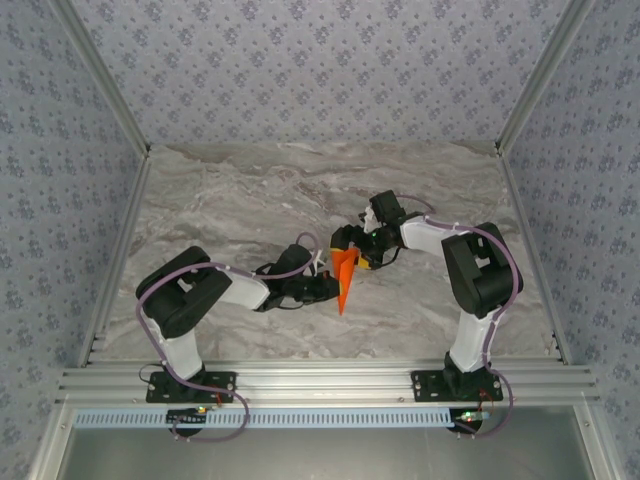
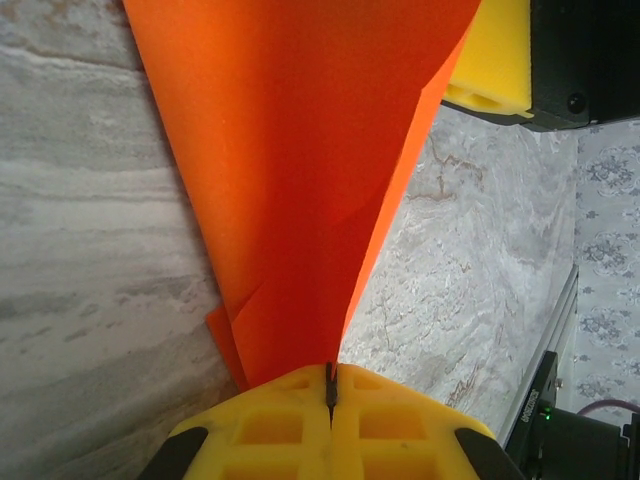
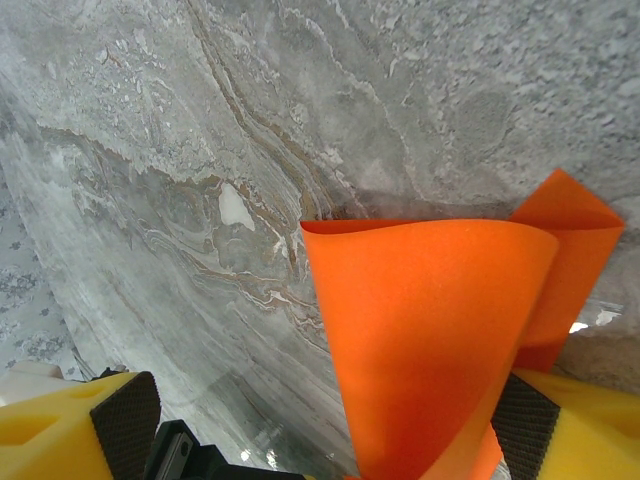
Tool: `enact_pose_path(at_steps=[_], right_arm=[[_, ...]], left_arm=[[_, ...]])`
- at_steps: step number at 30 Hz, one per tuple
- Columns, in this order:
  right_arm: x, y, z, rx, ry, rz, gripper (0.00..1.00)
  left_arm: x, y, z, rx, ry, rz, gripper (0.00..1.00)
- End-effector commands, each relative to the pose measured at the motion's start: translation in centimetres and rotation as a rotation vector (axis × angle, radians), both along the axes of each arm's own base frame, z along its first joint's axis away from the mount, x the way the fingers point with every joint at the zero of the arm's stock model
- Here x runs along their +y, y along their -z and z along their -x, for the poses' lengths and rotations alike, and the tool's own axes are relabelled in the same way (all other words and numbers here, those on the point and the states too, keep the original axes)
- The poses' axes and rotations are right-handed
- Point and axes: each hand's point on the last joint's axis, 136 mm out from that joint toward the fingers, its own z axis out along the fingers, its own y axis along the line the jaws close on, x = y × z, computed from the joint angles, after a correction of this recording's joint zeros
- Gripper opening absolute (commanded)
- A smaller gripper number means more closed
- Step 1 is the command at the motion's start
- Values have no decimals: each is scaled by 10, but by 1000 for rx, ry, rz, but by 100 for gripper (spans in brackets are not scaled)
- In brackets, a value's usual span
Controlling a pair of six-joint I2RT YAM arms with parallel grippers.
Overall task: Fold a paper plane with a square sheet of paper (fold left side to right side)
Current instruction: Fold the wing for the fifth time at the center of the table.
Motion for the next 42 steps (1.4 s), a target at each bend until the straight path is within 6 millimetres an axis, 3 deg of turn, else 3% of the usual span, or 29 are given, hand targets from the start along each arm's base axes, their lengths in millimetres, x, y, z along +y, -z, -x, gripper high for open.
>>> enact_pose_path(at_steps=[1, 6, 12, 19, 24, 27, 34, 42], right_arm=[[-8, 27, 16, 77, -15, 79, 91], [-8, 8, 4, -6, 0, 42, 91], [-29, -25, -4, -113, 43, 29, 86], [-31, -35, 21, -159, -20, -54, 48], [-24, -30, 35, -155, -50, -109, 17], [-17, -22, 40, -138, -67, -118, 6], [-1, -12, 38, -131, -98, -129, 5], [2, -3, 31, -142, -97, -124, 5]], left_arm=[[5, 8, -5, 5, -25, -6, 4], [7, 13, -4, 19, -35, -12, 4], [8, 17, -4, 28, -40, -11, 3], [9, 19, -3, 37, -48, -3, 3], [9, 21, -3, 41, -49, 0, 2], [9, 21, -3, 44, -49, 1, 2], [9, 21, -3, 47, -50, 2, 2], [9, 21, -2, 47, -49, 6, 2]])
